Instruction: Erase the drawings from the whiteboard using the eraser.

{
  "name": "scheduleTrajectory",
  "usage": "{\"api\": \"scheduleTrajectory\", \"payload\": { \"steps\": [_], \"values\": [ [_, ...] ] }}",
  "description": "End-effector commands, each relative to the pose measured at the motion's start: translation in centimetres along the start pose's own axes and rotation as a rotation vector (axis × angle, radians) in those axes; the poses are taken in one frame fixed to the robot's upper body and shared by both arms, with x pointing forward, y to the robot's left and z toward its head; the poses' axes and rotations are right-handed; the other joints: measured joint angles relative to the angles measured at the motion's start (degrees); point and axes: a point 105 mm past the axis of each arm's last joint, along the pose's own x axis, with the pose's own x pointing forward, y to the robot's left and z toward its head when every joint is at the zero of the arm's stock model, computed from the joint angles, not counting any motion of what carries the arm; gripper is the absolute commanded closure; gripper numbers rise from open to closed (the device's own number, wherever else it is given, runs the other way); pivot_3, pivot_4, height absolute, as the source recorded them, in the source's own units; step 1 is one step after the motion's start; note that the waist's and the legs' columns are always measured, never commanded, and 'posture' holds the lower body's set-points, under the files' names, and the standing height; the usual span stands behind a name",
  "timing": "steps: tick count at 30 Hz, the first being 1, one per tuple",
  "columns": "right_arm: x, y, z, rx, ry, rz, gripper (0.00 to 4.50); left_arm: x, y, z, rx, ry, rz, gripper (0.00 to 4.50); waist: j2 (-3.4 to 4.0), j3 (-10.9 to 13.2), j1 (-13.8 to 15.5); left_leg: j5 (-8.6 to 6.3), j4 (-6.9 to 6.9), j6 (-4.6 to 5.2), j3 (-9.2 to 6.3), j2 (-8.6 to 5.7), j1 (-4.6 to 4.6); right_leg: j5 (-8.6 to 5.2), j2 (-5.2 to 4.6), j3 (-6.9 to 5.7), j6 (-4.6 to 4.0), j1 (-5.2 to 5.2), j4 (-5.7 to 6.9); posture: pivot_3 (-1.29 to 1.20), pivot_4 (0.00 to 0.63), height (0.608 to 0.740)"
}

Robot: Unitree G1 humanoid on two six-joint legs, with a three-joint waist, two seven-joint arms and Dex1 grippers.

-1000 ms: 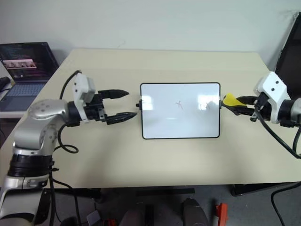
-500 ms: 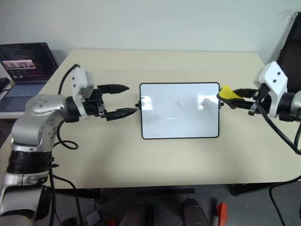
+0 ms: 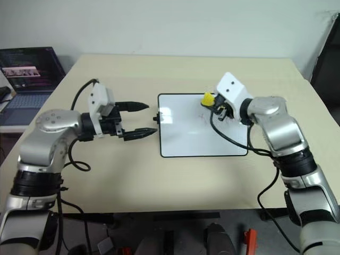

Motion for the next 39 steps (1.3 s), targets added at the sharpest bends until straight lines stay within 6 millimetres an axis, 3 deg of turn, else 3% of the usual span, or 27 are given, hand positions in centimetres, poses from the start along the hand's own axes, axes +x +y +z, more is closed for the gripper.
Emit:
{"api": "scheduleTrajectory", "payload": {
  "steps": [1, 7, 9, 13, 15, 20, 22, 24, 27, 28, 30, 33, 37, 39],
  "values": [
    [0.9, -0.9, 0.2, -0.082, 0.045, -0.050, 3.52, -0.3, -0.3, 1.0, 0.039, -0.019, 0.001, 0.00, 0.00, 0.00, -0.03, 0.00, 0.00, 0.00, 0.01, 0.00, 0.00, 0.00, 0.00, 0.01, 0.00, 0.00, 0.01, 0.00, 0.150, 0.740],
    [3.2, 2.3, -2.5, -0.147, 0.211, 0.028, 3.52, -0.3, -0.4, 0.8, 0.026, -0.020, 0.016, 0.00, -0.04, -0.06, -0.49, 0.00, 0.04, 0.00, -0.02, 0.02, 0.10, 0.02, 0.02, 0.01, -0.04, 0.05, 0.11, 0.00, 0.150, 0.740],
    [3.6, 4.8, -4.0, -0.150, 0.257, 0.109, 3.52, -0.4, -0.5, 0.6, 0.022, -0.017, 0.020, 0.00, -0.06, -0.08, -0.54, 0.00, 0.03, 0.00, 0.02, 0.02, 0.29, 0.03, 0.02, 0.06, -0.04, 0.20, 0.12, 0.00, 0.150, 0.740],
    [3.0, 8.7, -8.4, -0.204, 0.387, 0.250, 3.52, -0.5, -0.5, 0.6, 0.019, -0.016, 0.026, 0.00, -0.27, -0.30, -0.54, -0.01, 0.00, 0.02, -0.01, 0.02, 0.96, 0.00, 0.04, 0.03, -0.02, 0.91, 0.03, 0.00, 0.150, 0.740],
    [2.4, 9.8, -9.6, -0.212, 0.416, 0.294, 3.52, -0.5, -0.4, 0.6, 0.018, -0.016, 0.027, 0.00, -0.53, -0.54, -0.52, 0.00, 0.01, 0.02, -0.01, 0.02, 1.09, -0.06, 0.05, 0.03, 0.11, 1.03, 0.03, 0.00, 0.150, 0.740],
    [2.1, 8.5, -9.7, -0.191, 0.415, 0.243, 3.52, -0.3, -0.4, 0.7, 0.019, -0.020, 0.022, 0.00, -0.60, -0.53, -0.55, 0.01, 0.04, 0.00, 0.10, 0.02, 2.65, -0.27, 0.01, 0.27, -0.08, 2.47, -0.13, 0.00, 0.150, 0.740],
    [2.1, 7.9, -8.6, -0.176, 0.372, 0.234, 3.52, -0.2, -0.4, 0.7, 0.021, -0.021, 0.017, 0.00, -0.59, -0.53, -0.53, 0.02, 0.04, 0.00, 0.05, 0.01, 2.73, -0.27, 0.00, 0.31, -0.08, 2.51, -0.14, 0.00, 0.150, 0.740],
    [1.6, 8.1, -5.3, -0.137, 0.216, 0.278, 3.52, -0.1, -0.3, 0.9, 0.023, -0.025, 0.013, 0.00, -0.59, -0.52, -0.52, 0.10, 0.04, -0.03, 0.04, 0.02, 2.71, -0.27, 0.00, 0.30, -0.08, 2.45, -0.12, 0.00, 0.150, 0.740],
    [-1.2, 8.0, -0.3, -0.078, -0.019, 0.358, 3.52, -0.1, -0.2, 1.1, 0.028, -0.030, 0.009, 0.00, -0.50, -0.40, -0.37, 0.15, -0.02, -0.04, 0.08, -0.03, 2.35, -0.23, 0.01, 0.31, -0.03, 2.21, -0.09, 0.00, 0.150, 0.740],
    [-2.2, 7.5, 0.8, -0.051, -0.066, 0.359, 3.53, -0.2, -0.2, 1.2, 0.029, -0.031, 0.009, 0.00, -0.47, -0.38, -0.36, 0.14, -0.02, -0.05, 0.07, -0.03, 2.04, -0.05, 0.01, 0.29, 0.31, 1.93, -0.07, 0.00, 0.150, 0.740],
    [-4.5, 6.1, 2.2, -0.004, -0.136, 0.346, 3.53, -0.3, -0.1, 1.3, 0.033, -0.033, 0.009, 0.00, -0.47, -0.39, -0.14, 0.13, 0.01, -0.06, -0.06, 0.00, 1.03, 0.10, 0.06, 0.16, 0.08, 1.00, 0.00, 0.00, 0.150, 0.740],
    [-8.2, 4.0, 1.3, 0.006, -0.109, 0.302, 3.53, -0.5, 0.0, 1.4, 0.037, -0.032, 0.005, 0.00, -0.45, -0.37, 0.50, 0.00, -0.04, -0.18, -0.27, 0.00, 0.37, 0.01, 0.01, -0.08, 0.04, 0.46, -0.08, 0.00, 0.150, 0.740],
    [-12.5, 0.7, -3.4, 0.063, 0.059, 0.159, 3.53, -0.6, 0.0, 1.3, 0.029, -0.033, -0.005, 0.00, -0.46, -0.36, 1.33, -0.38, -0.04, -0.19, -0.27, 0.01, 0.16, -0.21, -0.02, -0.16, 0.06, 0.43, -0.42, 0.00, 0.150, 0.740],
    [-14.3, -0.5, -4.7, 0.095, 0.076, 0.101, 3.53, -0.5, -0.1, 0.9, 0.018, -0.029, -0.012, 0.00, -0.42, -0.34, 1.41, -0.39, -0.01, -0.18, -0.23, -0.03, 0.10, -0.22, -0.08, -0.16, 0.06, 0.43, -0.48, 0.00, 0.150, 0.740]
  ]
}}
